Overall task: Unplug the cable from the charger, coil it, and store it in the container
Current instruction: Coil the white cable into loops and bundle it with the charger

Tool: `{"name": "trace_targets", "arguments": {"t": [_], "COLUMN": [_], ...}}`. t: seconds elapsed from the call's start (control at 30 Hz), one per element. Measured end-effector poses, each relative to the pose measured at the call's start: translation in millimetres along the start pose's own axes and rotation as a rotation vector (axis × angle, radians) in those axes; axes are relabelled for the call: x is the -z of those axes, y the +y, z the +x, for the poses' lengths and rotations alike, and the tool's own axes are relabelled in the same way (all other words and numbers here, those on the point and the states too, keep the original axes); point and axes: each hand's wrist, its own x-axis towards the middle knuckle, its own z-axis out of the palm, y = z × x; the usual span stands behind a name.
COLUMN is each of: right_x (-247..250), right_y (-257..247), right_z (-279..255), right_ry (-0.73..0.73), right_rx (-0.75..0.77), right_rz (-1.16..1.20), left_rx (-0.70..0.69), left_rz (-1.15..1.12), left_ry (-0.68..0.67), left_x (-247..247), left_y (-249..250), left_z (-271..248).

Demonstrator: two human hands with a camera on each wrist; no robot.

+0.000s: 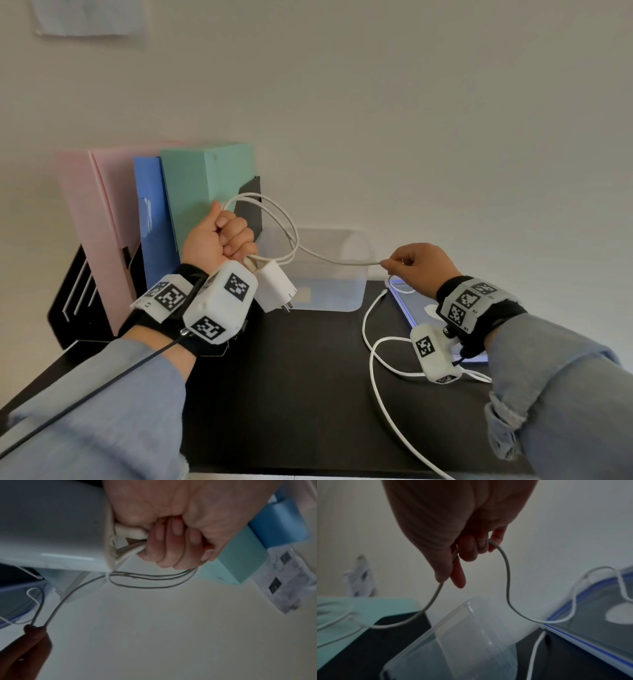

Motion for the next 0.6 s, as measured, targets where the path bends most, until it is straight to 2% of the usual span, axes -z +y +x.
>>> {"name": "trace_targets", "arguments": {"t": [0.1, 0.2, 0.4, 0.6], "right_x": [0.4, 2.3, 8.0, 10.2], "right_y": [-18.4, -40.0, -83.2, -113.5], "right_z": [-1.6, -3.8, -12.5, -17.3], "right_ry": [-0.029, -0.059, -0.196, -0.314], "right_rx": [0.181, 0.315, 0.500, 0.564], "right_rz": [-0.212, -0.315, -0.332, -0.215], "left_rx": [-0.020, -0.047, -0.047, -0.007], "left_rz": [0.098, 0.221, 0.510, 0.695], "left_ry": [0.059, 0.084, 0.097, 0.080], "left_x": [-6.1, -13.9, -27.7, -35.9], "left_y": [-7.2, -17.2, -39.8, -55.9], "left_z": [0.6, 0.0, -6.8, -10.9]}}
